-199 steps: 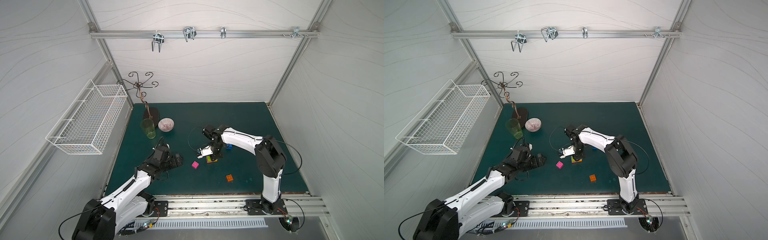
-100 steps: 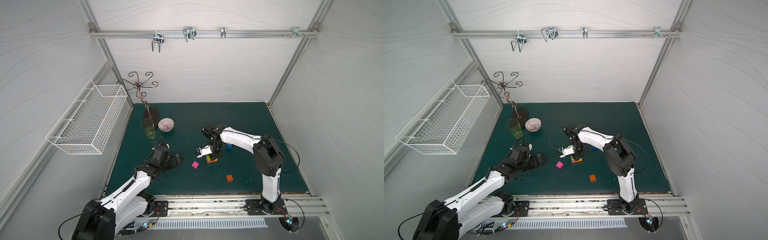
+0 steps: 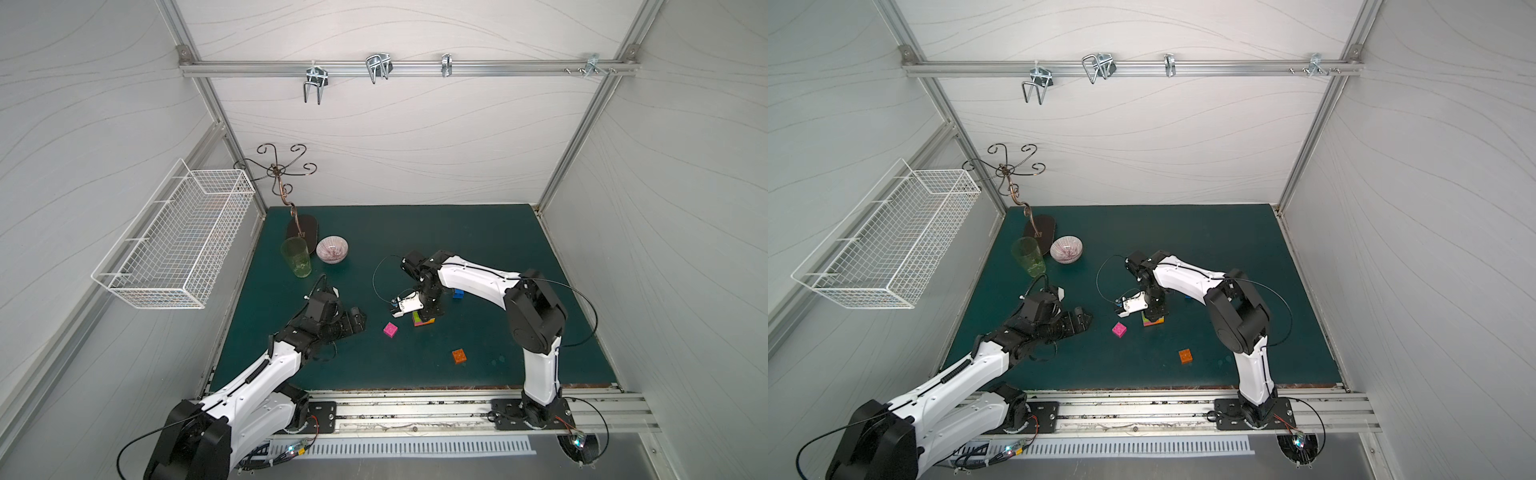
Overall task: Assemble the letter p with lego
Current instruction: Assemble the lego brick with the lego brick.
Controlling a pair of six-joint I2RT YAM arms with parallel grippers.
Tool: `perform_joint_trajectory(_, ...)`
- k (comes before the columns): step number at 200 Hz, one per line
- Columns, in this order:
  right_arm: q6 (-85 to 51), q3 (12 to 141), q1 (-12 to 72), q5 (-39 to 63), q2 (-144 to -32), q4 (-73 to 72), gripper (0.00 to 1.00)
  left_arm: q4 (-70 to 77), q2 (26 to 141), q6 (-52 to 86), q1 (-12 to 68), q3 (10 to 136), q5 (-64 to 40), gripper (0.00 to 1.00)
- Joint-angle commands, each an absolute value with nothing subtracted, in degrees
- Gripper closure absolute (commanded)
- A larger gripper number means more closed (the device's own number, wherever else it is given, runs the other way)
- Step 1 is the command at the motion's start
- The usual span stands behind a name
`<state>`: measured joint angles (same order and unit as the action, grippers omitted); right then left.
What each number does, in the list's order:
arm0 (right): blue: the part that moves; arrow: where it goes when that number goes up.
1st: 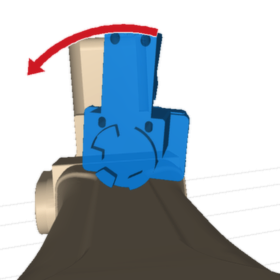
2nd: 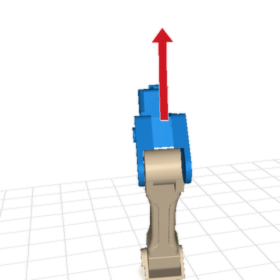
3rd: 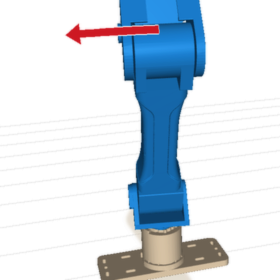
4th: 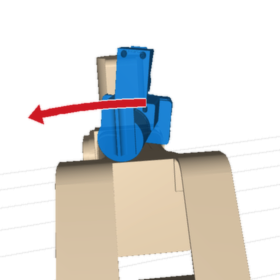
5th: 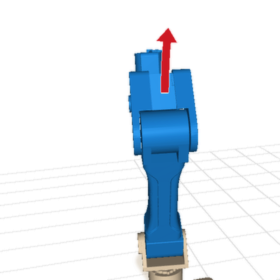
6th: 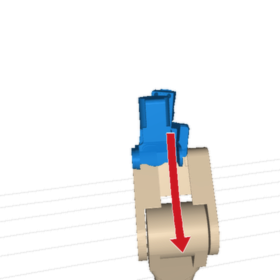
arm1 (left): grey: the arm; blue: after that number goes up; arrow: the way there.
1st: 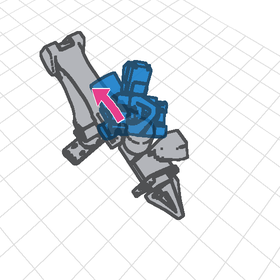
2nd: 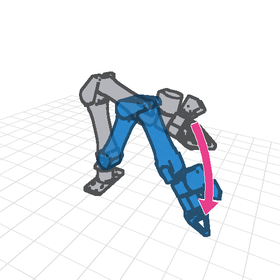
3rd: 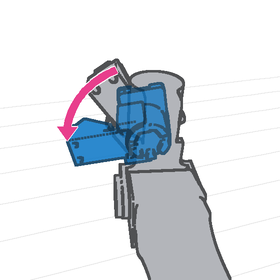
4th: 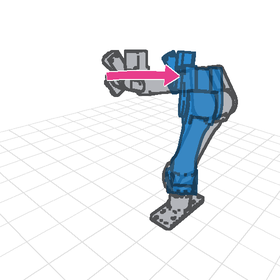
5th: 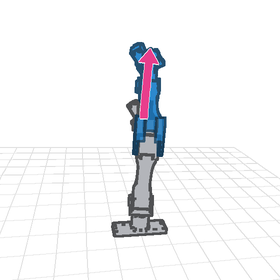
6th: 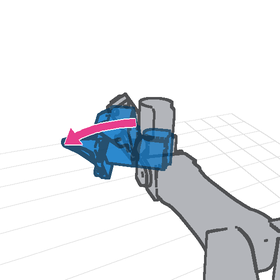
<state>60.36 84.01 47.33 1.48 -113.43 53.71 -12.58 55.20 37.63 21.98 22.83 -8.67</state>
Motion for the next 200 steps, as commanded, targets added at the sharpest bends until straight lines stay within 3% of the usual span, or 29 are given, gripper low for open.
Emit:
perform_joint_trajectory(1, 59.3, 79.3, 47.9, 1.7, -120.1, 52.7, 1.00, -10.6, 55.4, 37.2, 21.5, 23.2, -9.2, 0.01)
perform_joint_trajectory(26, 58.7, 79.2, 47.7, 2.9, -118.6, 52.2, 1.00, -10.6, 55.4, 37.2, 21.5, 23.2, -9.3, 0.01)
perform_joint_trajectory(62, 56.7, 80.1, 46.8, 4.8, -113.8, 52.1, 0.78, -10.6, 55.1, 37.5, 21.5, 23.3, -9.6, 0.01)
perform_joint_trajectory(92, 55.5, 82.2, 45.9, 7.0, -109.7, 52.7, 0.46, -10.6, 55.4, 37.9, 21.5, 23.7, -10.2, 0.01)
perform_joint_trajectory(107, 54.8, 83.0, 45.4, 8.5, -108.1, 52.9, 0.39, -10.6, 55.8, 38.0, 21.5, 24.0, -10.6, 0.01)
perform_joint_trajectory(110, 54.6, 83.2, 45.4, 8.7, -107.9, 53.2, 0.34, -10.5, 56.0, 38.0, 21.4, 24.1, -10.8, 0.01)
perform_joint_trajectory(115, 54.4, 83.5, 45.2, 9.5, -107.4, 53.6, 0.07, -10.5, 56.1, 38.0, 21.4, 24.1, -10.9, 0.01)
perform_joint_trajectory(118, 54.2, 83.7, 45.1, 10.0, -107.1, 53.7, 0.02, -10.4, 56.2, 38.0, 21.4, 24.1, -10.9, 0.01)
perform_joint_trajectory(160, 45.4, 80.2, 42.0, 16.7, -99.9, 50.0, 0.01, -10.8, 56.5, 38.0, 21.5, 24.4, -12.2, 0.01)
perform_joint_trajectory(200, 17.5, 68.1, 36.8, 20.8, -84.7, 34.3, 0.01, -13.8, 57.8, 38.4, 23.7, 25.8, -13.0, 0.01)
